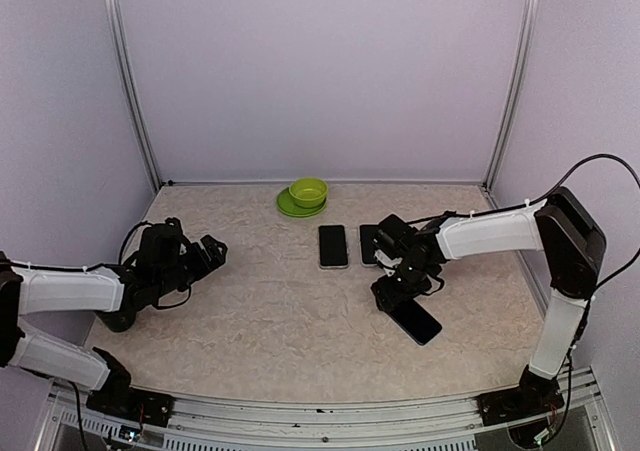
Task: Put the phone into the phone case
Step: Move the phone to the center of the board, then move the phone case to the center of the board.
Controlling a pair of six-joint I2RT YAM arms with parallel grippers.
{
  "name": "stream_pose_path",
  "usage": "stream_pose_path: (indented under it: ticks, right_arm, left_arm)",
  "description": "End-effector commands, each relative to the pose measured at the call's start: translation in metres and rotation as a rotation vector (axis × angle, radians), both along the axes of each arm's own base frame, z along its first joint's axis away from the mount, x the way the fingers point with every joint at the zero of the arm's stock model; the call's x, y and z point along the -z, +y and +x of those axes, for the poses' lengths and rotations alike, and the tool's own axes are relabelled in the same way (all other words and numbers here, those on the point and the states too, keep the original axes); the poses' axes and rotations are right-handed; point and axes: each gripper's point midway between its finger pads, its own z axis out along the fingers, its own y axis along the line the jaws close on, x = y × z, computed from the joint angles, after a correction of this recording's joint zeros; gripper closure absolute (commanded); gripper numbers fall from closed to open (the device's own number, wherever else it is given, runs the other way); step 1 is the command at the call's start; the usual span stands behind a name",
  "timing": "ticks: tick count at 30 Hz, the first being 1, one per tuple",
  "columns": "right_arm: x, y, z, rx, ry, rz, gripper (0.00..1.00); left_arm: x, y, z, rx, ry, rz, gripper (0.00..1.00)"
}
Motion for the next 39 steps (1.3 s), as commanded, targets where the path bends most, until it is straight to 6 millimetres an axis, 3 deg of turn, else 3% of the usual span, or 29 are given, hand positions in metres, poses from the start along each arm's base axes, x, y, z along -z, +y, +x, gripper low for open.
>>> stream_pose_path:
  ticks: [1, 7, 18, 27, 39]
  right_arm:
    - [0.013, 0.008, -0.009, -0.06, 0.02, -0.043, 0.23]
    - [-0.013, 0.021, -0.014, -0.09, -0.023, 0.008, 0.15]
    - [-0.06, 0.015, -0.023, -0.047, -0.095, 0.091, 0.06]
    - [-0.072, 0.014, -0.032, -0.038, -0.112, 0.115, 0.06]
    - [-0.068, 0.016, -0.038, -0.052, -0.114, 0.101, 0.07]
  left_arm:
    - [-0.002, 0.018, 0.011, -0.081, -0.002, 0.02, 0.01]
    - [-0.002, 0.032, 0.026, -0.116, -0.008, 0.105, 0.01]
    - [0.032, 0.044, 0.042, -0.118, 0.071, 0.128, 0.01]
    - [0.053, 0.038, 0.046, -0.075, 0.124, 0.161, 0.01]
    - [0.075, 0.026, 0.043, -0.019, 0.186, 0.13, 0.01]
